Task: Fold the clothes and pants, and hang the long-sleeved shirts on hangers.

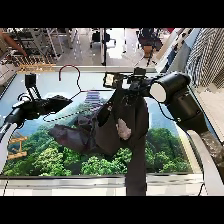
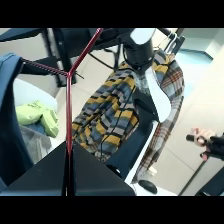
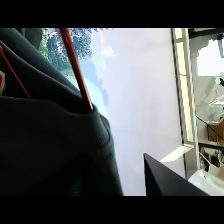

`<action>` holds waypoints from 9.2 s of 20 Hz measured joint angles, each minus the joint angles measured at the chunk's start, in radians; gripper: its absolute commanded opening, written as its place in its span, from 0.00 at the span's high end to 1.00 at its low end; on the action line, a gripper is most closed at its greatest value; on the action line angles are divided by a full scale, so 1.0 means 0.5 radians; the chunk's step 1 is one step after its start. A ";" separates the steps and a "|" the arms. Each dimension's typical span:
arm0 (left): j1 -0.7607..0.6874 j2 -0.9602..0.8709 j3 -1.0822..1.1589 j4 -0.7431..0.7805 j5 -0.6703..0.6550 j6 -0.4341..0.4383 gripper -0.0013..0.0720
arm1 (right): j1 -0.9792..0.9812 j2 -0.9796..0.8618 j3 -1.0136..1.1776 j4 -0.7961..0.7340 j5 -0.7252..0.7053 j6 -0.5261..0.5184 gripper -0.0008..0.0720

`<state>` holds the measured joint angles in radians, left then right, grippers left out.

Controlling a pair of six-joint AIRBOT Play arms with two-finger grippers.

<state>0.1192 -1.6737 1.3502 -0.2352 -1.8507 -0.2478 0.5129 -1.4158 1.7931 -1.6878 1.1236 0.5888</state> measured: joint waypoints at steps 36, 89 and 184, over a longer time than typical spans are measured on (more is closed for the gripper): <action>0.223 0.183 0.022 -0.062 0.909 -0.336 0.22 | 0.207 -0.124 0.000 0.176 0.188 0.256 0.96; 0.082 0.449 -0.182 0.902 1.574 -1.501 0.97 | 0.147 0.087 -0.335 -0.330 0.701 0.867 0.97; 0.161 1.542 0.177 1.926 0.776 -1.833 0.68 | -3.584 0.789 0.500 1.113 -0.590 2.274 0.31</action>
<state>0.1997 -0.9028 1.4387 0.7277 -1.4628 -1.1641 -1.2793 -1.0214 2.0430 -1.1313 0.8288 1.7256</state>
